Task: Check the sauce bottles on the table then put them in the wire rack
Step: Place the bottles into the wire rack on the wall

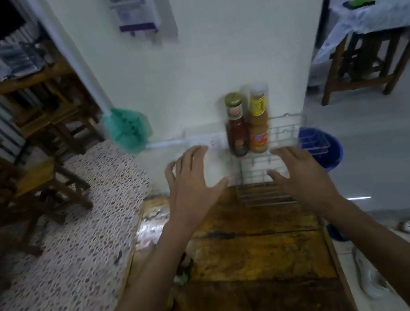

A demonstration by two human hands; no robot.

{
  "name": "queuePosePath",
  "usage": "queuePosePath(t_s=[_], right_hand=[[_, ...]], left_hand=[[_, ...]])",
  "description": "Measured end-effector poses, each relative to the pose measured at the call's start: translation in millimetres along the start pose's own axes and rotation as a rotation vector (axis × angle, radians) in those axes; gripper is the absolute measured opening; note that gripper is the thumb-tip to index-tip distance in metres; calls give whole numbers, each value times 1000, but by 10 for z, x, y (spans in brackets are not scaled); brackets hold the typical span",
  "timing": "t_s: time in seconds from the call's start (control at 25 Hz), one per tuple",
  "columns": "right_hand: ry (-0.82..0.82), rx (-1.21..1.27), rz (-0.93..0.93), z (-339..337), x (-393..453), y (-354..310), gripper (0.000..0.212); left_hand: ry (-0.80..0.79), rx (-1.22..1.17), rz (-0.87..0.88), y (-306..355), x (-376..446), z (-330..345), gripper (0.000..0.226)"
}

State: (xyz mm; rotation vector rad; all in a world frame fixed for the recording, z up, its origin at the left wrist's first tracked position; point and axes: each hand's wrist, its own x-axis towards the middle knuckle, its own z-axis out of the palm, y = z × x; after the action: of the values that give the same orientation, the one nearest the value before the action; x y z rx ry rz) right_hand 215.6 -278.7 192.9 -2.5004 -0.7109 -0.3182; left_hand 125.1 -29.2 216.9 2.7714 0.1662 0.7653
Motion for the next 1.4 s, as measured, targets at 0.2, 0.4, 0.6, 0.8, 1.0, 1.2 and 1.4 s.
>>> queuePosePath(t_s=[0.2, 0.4, 0.6, 0.8, 1.0, 1.2, 1.4], right_hand=[[-339, 96, -122, 773, -819, -791, 53], [-650, 248, 7, 1708, -1477, -1685, 57], [-752, 347, 150, 2387, -1796, -2268, 72], [-691, 472, 168, 2687, -1781, -2424, 53], [-620, 455, 196, 2680, -1789, -2451, 47], [-643, 503, 131, 2291, -2061, -2295, 62], [-442, 441, 285, 1619, -1989, -1601, 72]], left_hand=[[-11, -47, -519, -1007, -2033, -459, 79], [-254, -38, -935, -1498, -3385, -409, 111], [-427, -414, -1021, -1630, -3590, -61, 93], [-434, -593, -864, -1827, -3486, 203, 55], [-453, -672, -826, -1969, -3521, 175, 38], [-601, -587, -691, -1905, -3627, 161, 58], [-627, -579, -389, -1215, -2791, 181, 49]])
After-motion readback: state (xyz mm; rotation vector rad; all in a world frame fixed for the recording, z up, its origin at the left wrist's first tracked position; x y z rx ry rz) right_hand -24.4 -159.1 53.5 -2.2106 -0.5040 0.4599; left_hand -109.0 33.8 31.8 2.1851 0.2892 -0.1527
